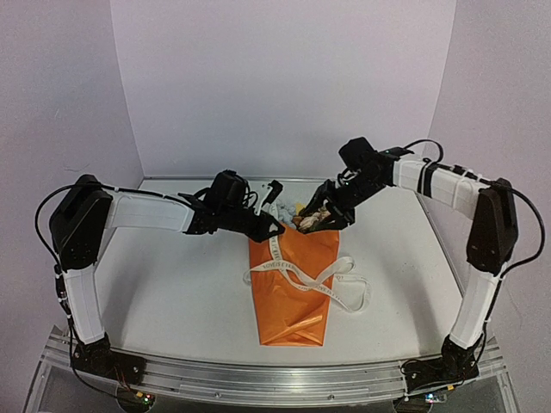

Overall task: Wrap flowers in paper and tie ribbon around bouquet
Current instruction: Cross the ribbon over the folded bouquet, then tie the ribbon around the folded bouquet.

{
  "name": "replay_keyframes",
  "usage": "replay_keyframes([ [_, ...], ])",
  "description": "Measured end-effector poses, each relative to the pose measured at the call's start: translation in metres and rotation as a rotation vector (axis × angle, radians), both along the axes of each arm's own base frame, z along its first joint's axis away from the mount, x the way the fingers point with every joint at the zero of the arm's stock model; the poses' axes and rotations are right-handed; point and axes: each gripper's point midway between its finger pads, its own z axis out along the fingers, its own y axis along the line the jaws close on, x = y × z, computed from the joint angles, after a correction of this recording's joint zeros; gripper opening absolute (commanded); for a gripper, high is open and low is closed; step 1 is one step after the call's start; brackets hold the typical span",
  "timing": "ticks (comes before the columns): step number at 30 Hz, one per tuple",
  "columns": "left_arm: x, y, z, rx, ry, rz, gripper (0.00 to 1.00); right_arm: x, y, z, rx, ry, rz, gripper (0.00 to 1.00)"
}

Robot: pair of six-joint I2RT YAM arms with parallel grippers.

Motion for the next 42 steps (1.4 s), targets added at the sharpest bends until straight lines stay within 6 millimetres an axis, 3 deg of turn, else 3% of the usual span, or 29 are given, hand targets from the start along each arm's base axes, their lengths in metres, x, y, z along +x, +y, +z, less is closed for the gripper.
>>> replay_keyframes([
  [6, 0.014, 0.020, -0.005, 0.019, 0.009, 0.120, 0.00, -0.053, -0.067, -0.024, -0.186, -0.096, 0.064, 0.64],
  [11, 0.024, 0.029, 0.002, 0.016, 0.001, 0.184, 0.00, -0.093, -0.117, -0.077, -0.390, -0.079, 0.133, 0.67],
  [15, 0.028, 0.032, 0.004, 0.015, 0.001, 0.214, 0.00, -0.112, -0.147, -0.112, -0.529, -0.062, 0.193, 0.67],
  [20, 0.029, 0.035, 0.004, 0.023, 0.008, 0.232, 0.00, -0.108, -0.162, -0.129, -0.614, -0.118, 0.234, 0.63],
  [28, 0.028, 0.038, 0.004, 0.032, 0.015, 0.243, 0.00, -0.081, -0.161, -0.160, -0.665, -0.176, 0.244, 0.47],
  [30, 0.028, 0.039, 0.006, 0.031, 0.015, 0.245, 0.00, -0.078, -0.160, -0.168, -0.669, -0.166, 0.243, 0.39],
  [32, 0.028, 0.040, 0.008, 0.030, 0.015, 0.247, 0.00, -0.075, -0.160, -0.175, -0.672, -0.155, 0.238, 0.24],
  [36, 0.029, 0.043, 0.011, 0.027, 0.020, 0.265, 0.00, -0.068, -0.158, -0.174, -0.668, -0.171, 0.211, 0.00],
  [42, 0.031, 0.056, 0.016, 0.033, 0.028, 0.339, 0.00, -0.068, -0.169, -0.165, -0.715, -0.167, 0.187, 0.00],
])
